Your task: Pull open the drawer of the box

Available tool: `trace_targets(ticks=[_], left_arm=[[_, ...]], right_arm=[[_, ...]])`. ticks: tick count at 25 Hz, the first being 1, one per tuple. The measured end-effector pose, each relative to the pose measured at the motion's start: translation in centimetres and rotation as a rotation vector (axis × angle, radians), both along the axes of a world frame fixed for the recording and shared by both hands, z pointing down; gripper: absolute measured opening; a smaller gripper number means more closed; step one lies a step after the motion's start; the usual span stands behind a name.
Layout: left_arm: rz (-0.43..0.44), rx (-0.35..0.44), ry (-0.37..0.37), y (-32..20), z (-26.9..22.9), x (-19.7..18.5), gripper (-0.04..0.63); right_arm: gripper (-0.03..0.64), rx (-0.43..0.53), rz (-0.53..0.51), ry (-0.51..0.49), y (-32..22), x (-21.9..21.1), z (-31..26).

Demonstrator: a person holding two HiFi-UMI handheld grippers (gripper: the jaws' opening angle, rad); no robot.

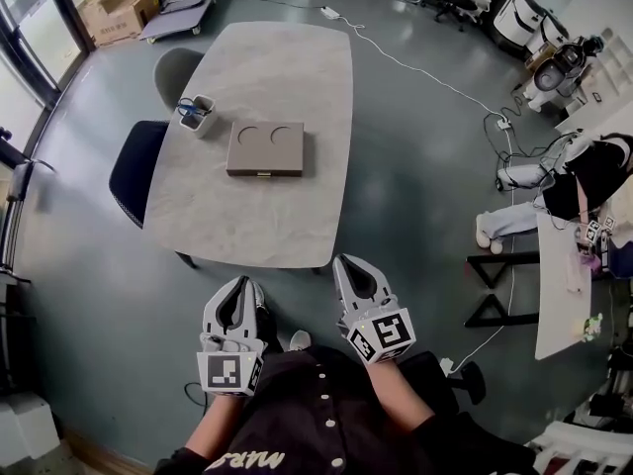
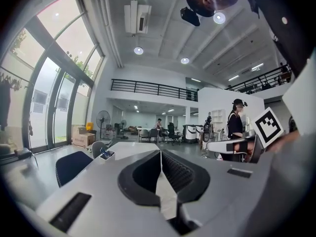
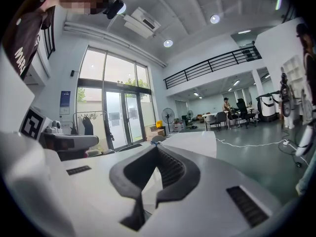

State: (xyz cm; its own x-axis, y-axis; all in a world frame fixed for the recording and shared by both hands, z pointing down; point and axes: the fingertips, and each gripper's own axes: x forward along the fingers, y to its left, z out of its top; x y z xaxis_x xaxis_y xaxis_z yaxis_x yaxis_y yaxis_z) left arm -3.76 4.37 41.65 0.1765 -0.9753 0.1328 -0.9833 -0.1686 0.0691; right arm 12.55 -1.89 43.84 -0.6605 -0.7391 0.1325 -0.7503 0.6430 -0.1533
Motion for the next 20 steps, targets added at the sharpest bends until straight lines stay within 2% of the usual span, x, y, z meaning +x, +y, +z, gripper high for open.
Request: trace_targets(ticks=[10, 20], left_arm=[[0.005, 0.037, -0.005, -5.2, -0.9, -4.1, 0.017], [0.014, 0.033, -0.005, -8.5, -1.5, -7.0, 0.017]], right_arm=[[-0.003, 0.029, 0.022, 0.007, -5.0, -3.0, -0.8], [-0.003, 0.01, 0.018, -0.005, -8.1, -6.5, -1.1]])
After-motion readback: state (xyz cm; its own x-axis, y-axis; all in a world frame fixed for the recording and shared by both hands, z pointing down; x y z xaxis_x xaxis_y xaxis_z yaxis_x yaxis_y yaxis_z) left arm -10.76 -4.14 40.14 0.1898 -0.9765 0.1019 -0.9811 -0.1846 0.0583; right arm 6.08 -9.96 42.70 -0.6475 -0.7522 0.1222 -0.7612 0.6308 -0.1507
